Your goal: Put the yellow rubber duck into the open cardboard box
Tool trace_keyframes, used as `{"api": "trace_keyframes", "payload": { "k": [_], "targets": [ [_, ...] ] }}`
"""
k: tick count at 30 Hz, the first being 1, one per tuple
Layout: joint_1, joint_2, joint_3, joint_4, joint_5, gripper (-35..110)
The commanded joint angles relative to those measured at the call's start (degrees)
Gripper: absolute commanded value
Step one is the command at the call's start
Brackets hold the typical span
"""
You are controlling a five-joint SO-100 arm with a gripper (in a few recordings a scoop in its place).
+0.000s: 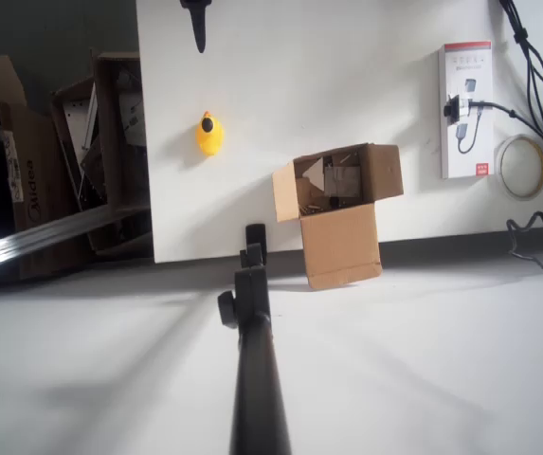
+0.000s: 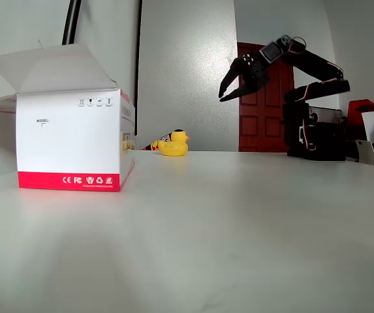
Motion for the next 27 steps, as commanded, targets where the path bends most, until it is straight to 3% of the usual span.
{"api": "trace_keyframes", "payload": {
  "k": [1,15,27],
  "targets": [
    [-0.53,-9.23,-9.67,1.58,-1.14,3],
    [-3.25,-35.24,-13.97,-5.89,-0.18,25],
    [-2.02,-48.69,-19.6,-11.51,0.09,28]
  ]
}}
